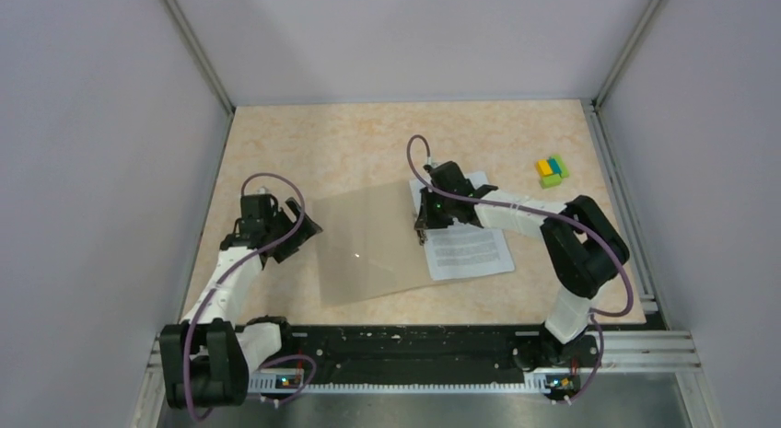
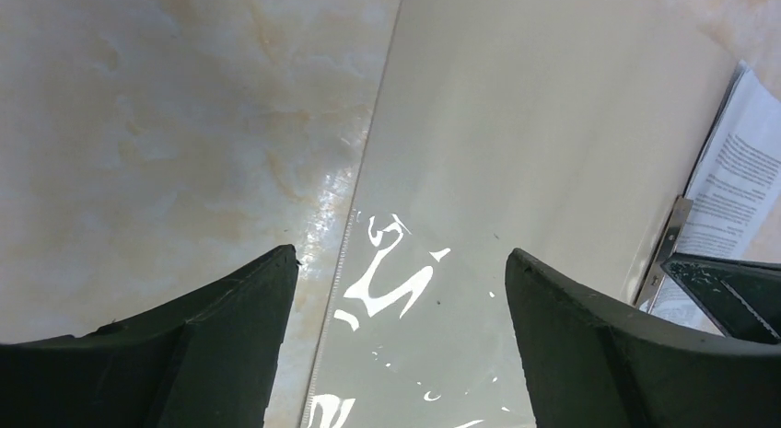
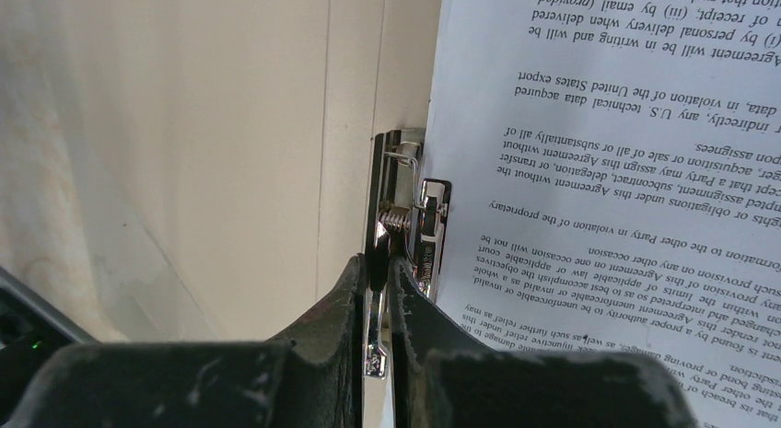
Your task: Put the files into the folder
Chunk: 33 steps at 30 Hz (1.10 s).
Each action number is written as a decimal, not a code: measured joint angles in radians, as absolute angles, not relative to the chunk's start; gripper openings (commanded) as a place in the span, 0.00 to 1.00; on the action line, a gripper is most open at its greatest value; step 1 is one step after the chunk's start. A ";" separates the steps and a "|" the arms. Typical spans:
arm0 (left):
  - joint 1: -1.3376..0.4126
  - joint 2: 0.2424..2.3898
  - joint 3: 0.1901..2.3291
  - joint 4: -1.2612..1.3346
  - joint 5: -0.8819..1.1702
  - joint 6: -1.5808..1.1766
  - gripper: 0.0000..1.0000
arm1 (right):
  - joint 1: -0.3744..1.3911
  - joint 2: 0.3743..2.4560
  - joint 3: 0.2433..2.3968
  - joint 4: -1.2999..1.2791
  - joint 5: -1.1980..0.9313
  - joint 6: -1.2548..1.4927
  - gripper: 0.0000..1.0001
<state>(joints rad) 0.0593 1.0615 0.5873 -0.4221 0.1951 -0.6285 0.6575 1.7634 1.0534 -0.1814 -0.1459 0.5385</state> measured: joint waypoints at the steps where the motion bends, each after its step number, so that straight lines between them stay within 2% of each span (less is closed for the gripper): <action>1: 0.061 1.065 0.585 -0.413 0.207 -0.628 0.92 | 0.655 1.753 1.053 -0.185 -0.154 0.539 0.00; 5: 0.065 1.085 0.570 -0.372 0.281 -0.632 0.99 | 0.632 1.703 1.053 -0.191 -0.194 0.544 0.00; 13: 0.065 1.104 0.551 -0.306 0.387 -0.659 0.99 | 0.590 1.633 1.053 -0.202 -0.231 0.544 0.00; 23: 0.066 1.071 0.552 -0.155 0.622 -0.772 0.99 | 0.586 1.632 1.044 -0.198 -0.236 0.554 0.00; 33: 0.012 1.023 0.647 -0.134 0.717 -0.844 0.99 | 0.667 1.759 1.026 -0.074 -0.162 0.669 0.00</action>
